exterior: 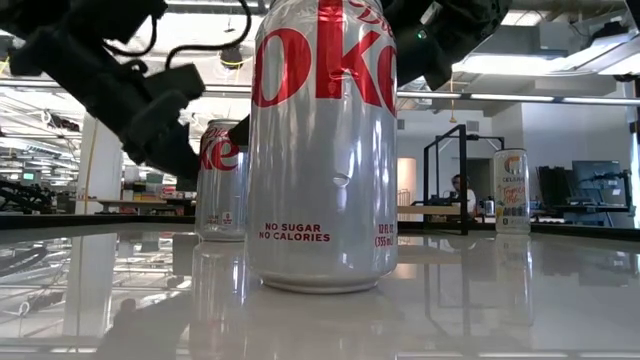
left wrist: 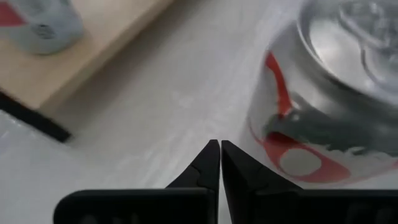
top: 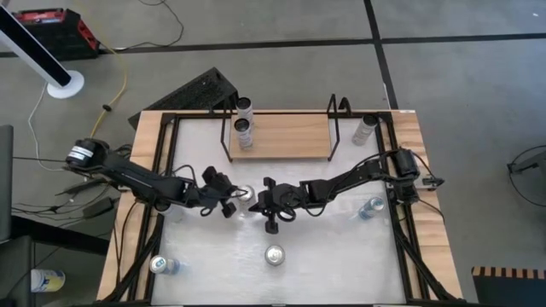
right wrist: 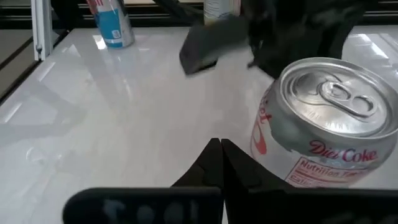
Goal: Place canned beverage on shelf
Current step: Put the top red-silver soda can on the shelf
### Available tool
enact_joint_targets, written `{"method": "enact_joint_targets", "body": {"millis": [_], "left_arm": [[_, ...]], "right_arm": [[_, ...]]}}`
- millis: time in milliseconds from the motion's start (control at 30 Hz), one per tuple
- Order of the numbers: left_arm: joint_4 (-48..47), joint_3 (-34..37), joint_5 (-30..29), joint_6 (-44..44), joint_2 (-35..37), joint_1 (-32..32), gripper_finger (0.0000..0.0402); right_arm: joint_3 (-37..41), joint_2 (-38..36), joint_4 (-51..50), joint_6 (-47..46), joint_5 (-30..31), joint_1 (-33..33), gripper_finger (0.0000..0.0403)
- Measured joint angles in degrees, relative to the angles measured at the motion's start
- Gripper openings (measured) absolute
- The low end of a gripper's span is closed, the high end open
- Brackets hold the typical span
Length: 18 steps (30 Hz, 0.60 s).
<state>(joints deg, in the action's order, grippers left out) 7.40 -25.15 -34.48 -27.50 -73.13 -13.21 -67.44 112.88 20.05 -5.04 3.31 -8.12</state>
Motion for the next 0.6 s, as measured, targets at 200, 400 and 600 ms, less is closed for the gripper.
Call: {"method": "enact_joint_targets", "body": {"millis": [200, 400, 600], "left_arm": [[4.76, 0.0, 1.55, 0.75, -6.46, 0.0, 0.0], [6.53, 0.0, 4.51, 0.45, -7.6, 0.03, 0.0], [6.6, -0.57, 6.79, 1.35, -7.53, 0.04, 0.0]], "right_arm": [[0.0, 0.0, -2.44, 0.17, 0.04, 0.87, 0.0022], [0.0, 0.0, -7.12, 0.15, 2.54, 1.55, 0.0018], [0.04, -0.86, -10.21, 0.33, 2.6, 1.68, 0.002]]}}
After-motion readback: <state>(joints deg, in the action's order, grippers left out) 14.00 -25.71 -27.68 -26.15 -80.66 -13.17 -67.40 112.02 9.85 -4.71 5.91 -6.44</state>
